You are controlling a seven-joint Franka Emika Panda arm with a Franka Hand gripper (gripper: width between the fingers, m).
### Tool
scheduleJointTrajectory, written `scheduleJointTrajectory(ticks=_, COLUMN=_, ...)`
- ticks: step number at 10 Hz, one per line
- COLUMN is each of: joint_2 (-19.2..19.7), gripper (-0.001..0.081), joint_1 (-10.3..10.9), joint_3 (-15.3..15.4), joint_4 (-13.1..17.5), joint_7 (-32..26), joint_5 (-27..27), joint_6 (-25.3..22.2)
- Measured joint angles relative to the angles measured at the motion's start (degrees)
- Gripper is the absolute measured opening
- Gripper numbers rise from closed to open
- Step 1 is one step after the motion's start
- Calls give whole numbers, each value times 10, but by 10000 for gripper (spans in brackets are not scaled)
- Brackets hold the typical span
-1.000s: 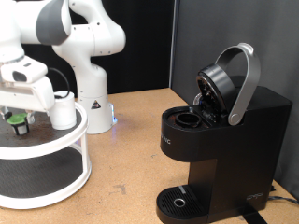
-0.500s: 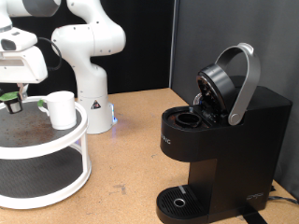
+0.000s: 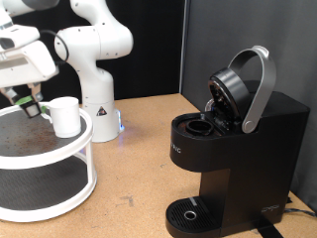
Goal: Make a cup of coffee with the keurig machine
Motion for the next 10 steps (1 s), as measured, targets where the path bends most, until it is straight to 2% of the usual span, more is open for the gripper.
scheduleJointTrajectory(ticks=1, joint_2=-2, gripper=470, joint_1=9, joint_3=2, joint_4=4, joint_7=32, joint_5=53, joint_6=21)
scheduleJointTrajectory(ticks=3, joint_2=4, gripper=470, joint_1=14, joint_3=26, joint_4=-3, joint_7=128, joint_5=98, joint_6=100)
scheduleJointTrajectory(ticks=4, joint_2=4, gripper=470, joint_1=14, joint_3=24, joint_4=-2, joint_7=110, joint_5=95, joint_6=88)
scheduleJointTrajectory(ticks=5, joint_2=4, gripper=470, joint_1=15, joint_3=20, joint_4=4, joint_7=103, joint_5=95, joint_6=43)
scheduleJointTrajectory(ticks=6, joint_2=8, gripper=470, joint_1=18, joint_3=15, joint_4=21, joint_7=111, joint_5=110, joint_6=-34)
scheduleJointTrajectory(ticks=7, joint_2=20, gripper=470, joint_1=26, joint_3=7, joint_4=45, joint_7=129, joint_5=138, joint_6=-108)
scheduleJointTrajectory(ticks=8, joint_2=35, gripper=470, joint_1=36, joint_3=0, joint_4=68, joint_7=152, joint_5=183, joint_6=-154)
scheduleJointTrajectory(ticks=10, joint_2=61, gripper=470, joint_1=56, joint_3=-2, joint_4=97, joint_7=195, joint_5=257, joint_6=-171)
